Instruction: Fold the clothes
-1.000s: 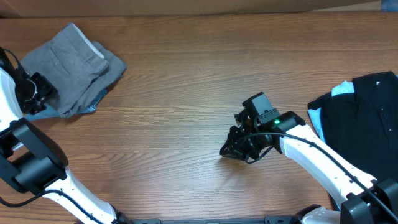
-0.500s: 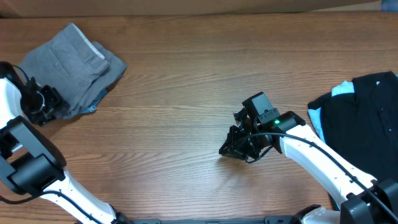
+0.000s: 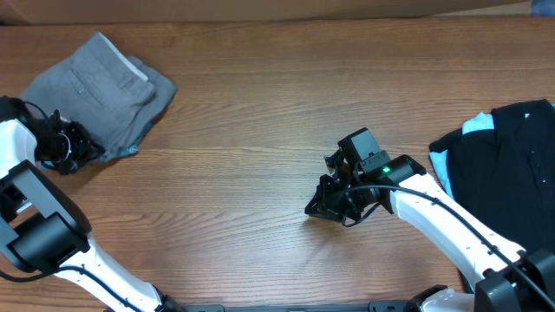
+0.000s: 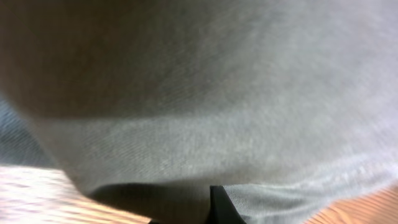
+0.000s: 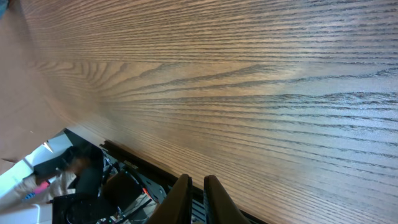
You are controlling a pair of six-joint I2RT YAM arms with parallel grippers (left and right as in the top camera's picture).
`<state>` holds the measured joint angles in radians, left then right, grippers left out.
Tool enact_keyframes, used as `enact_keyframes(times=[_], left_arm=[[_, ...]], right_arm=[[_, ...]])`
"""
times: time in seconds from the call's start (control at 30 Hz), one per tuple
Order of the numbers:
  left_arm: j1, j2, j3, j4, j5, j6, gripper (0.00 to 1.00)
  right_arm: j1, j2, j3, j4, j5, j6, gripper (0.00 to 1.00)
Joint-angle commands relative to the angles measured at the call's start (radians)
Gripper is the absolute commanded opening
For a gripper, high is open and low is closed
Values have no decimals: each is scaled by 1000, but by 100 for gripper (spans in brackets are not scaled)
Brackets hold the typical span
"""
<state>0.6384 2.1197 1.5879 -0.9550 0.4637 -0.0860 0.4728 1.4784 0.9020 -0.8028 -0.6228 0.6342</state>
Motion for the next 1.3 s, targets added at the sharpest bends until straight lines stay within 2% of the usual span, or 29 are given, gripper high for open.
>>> enact_keyframes(times=[0.0, 0.23, 0.33, 0.53, 0.67, 0.7, 0.77, 0.83, 1.03, 1.13, 1.2, 1.27], left_arm=[[1, -79, -12, -5, 201, -14, 4], [0, -233, -2, -3, 217, -125, 4], [-9, -271, -2, -19, 215, -132, 4], [-72, -274, -10, -81, 101, -132, 4], [-124, -274, -16, -91, -6, -151, 16], [-134, -274, -16, -91, -28, -159, 21], [-144, -274, -16, -91, -53, -170, 39], [-143, -274, -16, -89, -52, -170, 47], [-101, -274, 13, -87, -53, -164, 52], [-35, -274, 48, -61, -52, -164, 63], [15, -274, 51, -18, -52, -161, 64], [61, -264, 51, 27, -47, -160, 59]], right_arm=[[3, -10, 16, 5, 0, -14, 11], [4, -10, 16, 6, 1, -26, 11], [4, -10, 16, 10, 2, -40, 11], [4, -10, 16, 16, 10, -41, 11], [4, -10, 16, 15, 11, -60, 11], [4, -10, 16, 13, 11, -60, 11], [4, -10, 16, 12, 11, -60, 11], [4, -10, 16, 12, 11, -60, 11], [4, -10, 16, 11, 11, -63, 11], [4, -10, 16, 5, 11, -64, 11], [4, -10, 16, 4, 11, -67, 11], [4, -10, 16, 6, 14, -66, 12]])
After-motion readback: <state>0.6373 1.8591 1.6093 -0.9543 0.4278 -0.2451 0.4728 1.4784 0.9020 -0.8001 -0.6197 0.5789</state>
